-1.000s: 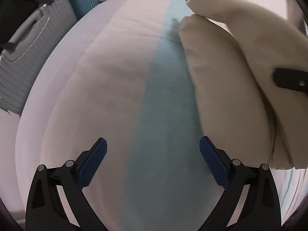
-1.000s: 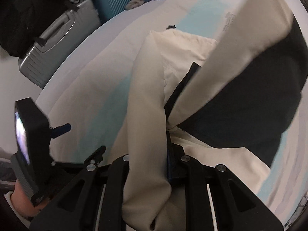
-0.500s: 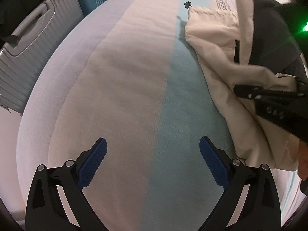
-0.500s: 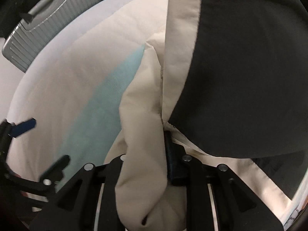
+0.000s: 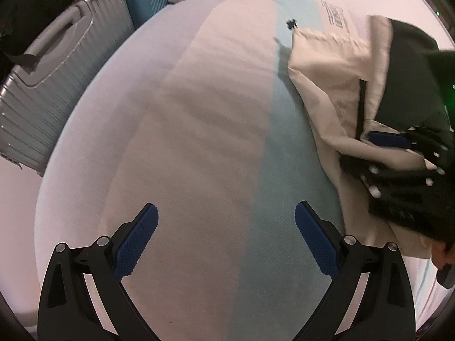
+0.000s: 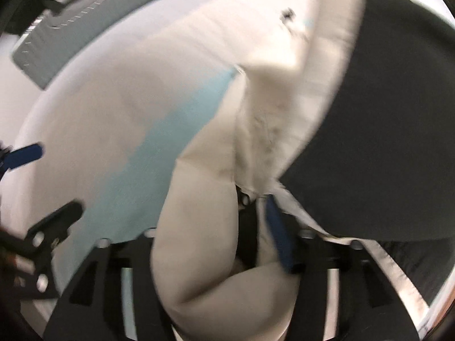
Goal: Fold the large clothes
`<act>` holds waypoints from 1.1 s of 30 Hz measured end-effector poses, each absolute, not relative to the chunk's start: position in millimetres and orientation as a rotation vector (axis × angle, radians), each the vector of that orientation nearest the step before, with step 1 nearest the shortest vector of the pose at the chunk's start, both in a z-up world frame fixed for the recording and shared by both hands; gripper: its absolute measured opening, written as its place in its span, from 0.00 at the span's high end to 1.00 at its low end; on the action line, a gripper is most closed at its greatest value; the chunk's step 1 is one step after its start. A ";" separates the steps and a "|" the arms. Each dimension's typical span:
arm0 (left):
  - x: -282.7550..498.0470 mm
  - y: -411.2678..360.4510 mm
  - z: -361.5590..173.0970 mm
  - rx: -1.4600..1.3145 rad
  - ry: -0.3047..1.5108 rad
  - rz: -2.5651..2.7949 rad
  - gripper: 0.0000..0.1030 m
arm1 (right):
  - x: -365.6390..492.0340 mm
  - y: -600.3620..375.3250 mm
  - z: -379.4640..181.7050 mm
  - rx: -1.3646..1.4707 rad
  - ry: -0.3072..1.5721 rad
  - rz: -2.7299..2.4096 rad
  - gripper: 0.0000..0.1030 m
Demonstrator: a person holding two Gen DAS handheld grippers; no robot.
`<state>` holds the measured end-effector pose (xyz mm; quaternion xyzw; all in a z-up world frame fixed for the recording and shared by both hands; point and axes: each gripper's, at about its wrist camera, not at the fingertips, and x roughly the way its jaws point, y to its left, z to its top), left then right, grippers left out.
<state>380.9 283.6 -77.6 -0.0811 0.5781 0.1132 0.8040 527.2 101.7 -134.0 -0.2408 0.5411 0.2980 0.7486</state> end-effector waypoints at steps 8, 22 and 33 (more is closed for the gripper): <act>394.3 279.2 -57.0 -0.146 1.220 0.237 0.08 | 532.8 65.8 -86.3 -0.480 1.121 0.661 0.31; 458.0 261.8 -78.0 -0.252 1.219 0.080 0.06 | 562.6 -61.6 -21.0 -0.225 1.028 0.555 0.07; 518.3 238.6 -147.1 -0.401 1.361 -0.167 0.06 | 617.0 -114.9 -131.4 0.138 1.295 0.597 0.07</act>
